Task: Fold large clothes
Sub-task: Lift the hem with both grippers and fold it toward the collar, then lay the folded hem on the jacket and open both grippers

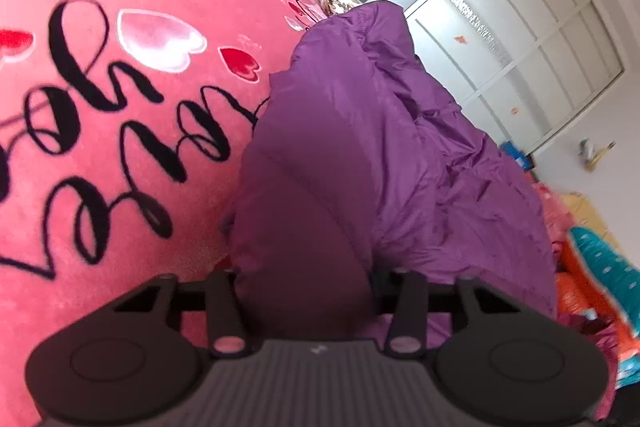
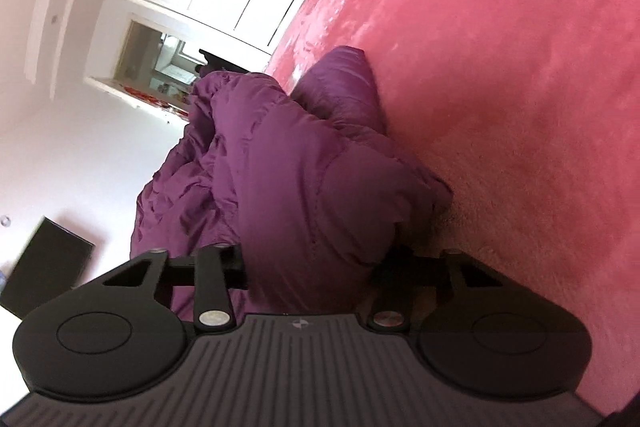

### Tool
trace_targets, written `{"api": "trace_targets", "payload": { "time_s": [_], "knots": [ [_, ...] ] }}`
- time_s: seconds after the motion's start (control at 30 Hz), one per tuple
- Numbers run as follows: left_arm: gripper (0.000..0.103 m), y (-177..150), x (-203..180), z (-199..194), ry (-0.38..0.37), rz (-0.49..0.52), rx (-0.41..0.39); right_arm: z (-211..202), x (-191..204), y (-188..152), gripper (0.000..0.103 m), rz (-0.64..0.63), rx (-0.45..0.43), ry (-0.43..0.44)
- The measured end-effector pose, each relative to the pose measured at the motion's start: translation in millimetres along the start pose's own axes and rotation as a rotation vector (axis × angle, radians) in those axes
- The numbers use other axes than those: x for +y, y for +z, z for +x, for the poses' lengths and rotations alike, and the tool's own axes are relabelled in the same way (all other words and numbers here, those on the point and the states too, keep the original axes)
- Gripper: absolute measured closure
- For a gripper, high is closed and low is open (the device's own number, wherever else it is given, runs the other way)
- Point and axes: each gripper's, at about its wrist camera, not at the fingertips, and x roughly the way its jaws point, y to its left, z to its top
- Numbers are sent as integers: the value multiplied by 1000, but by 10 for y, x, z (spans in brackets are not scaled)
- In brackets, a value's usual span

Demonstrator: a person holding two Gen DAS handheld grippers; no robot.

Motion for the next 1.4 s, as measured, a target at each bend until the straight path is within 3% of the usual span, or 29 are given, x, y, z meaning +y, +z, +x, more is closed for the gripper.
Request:
{"api": "trace_targets", "payload": {
  "time_s": [0.2,0.67,0.9,0.97,1.03,1.2,1.33,1.4],
  "knots": [
    [73,-47,-91,-260,58,-14,45,-278,168,-104,63,6,-13,-63],
    [73,-745,-44,-1288,106,5,182,-1421,177,-525,63,78,-21,-202],
    [72,-1024,107,-1673,105,11,207,-1637,157,-753,62,112,-18,-265],
    [71,-1073,135,-1727,102,15,202,-1623,185,-765,59,90,-17,-290],
    [68,-1092,174,-1745,94,-2,195,-1638,199,-763,44,80,-18,-320],
    [60,-1096,153,-1833,88,48,152,-1739,294,-738,17,68,-65,-365],
    [55,-1102,114,-1998,80,73,110,-1949,459,-797,3,-16,-122,-387],
    [51,-1091,97,-2095,74,90,81,-2088,564,-820,2,-72,-155,-381]
  ]
}}
